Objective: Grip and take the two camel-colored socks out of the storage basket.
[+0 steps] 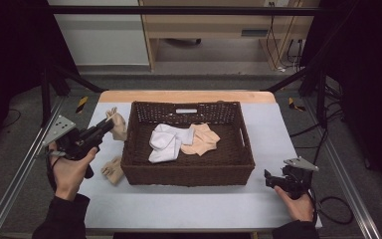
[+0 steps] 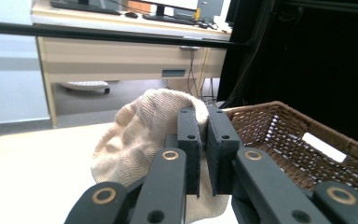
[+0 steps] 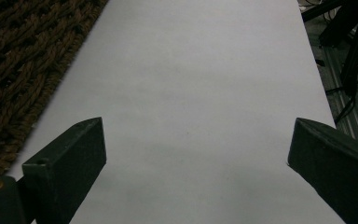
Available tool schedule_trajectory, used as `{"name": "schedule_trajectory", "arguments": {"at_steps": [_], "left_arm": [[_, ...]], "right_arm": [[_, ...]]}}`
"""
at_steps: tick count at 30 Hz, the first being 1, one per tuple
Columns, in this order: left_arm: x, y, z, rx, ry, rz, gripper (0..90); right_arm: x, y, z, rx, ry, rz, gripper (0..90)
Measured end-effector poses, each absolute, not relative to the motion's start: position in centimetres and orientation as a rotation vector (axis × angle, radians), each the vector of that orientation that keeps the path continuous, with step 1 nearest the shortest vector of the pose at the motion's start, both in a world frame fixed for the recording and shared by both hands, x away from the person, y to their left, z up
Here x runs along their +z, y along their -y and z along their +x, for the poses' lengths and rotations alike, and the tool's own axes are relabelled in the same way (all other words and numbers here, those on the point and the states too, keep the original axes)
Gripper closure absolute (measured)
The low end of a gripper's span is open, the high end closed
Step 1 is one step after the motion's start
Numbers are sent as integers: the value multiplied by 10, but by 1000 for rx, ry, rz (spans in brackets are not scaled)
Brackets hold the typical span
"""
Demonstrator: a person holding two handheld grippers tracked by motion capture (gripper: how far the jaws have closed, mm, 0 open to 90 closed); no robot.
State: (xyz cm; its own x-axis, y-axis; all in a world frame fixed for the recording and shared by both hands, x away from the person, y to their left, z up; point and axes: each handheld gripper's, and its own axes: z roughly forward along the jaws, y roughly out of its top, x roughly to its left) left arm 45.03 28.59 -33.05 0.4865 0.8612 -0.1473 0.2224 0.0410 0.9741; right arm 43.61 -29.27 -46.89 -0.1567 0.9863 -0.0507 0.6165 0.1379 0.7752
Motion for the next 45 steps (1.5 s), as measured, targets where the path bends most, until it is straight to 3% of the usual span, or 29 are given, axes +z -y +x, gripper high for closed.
{"name": "schedule_trajectory", "arguments": {"at_steps": [15,38,43,45], "left_arm": [[-369,-310,455,672,-1136,1531,848],[-434,-311,473,614,-1278,1745,836],[-439,-310,475,595,-1277,1747,748],[-440,-311,475,610,-1280,1732,666]], "right_arm": [[-468,293,435,838,-1846,1529,47],[-469,292,435,826,-1856,1531,47],[-470,291,435,822,-1862,1530,47],[-469,291,435,823,-1861,1531,47]]}}
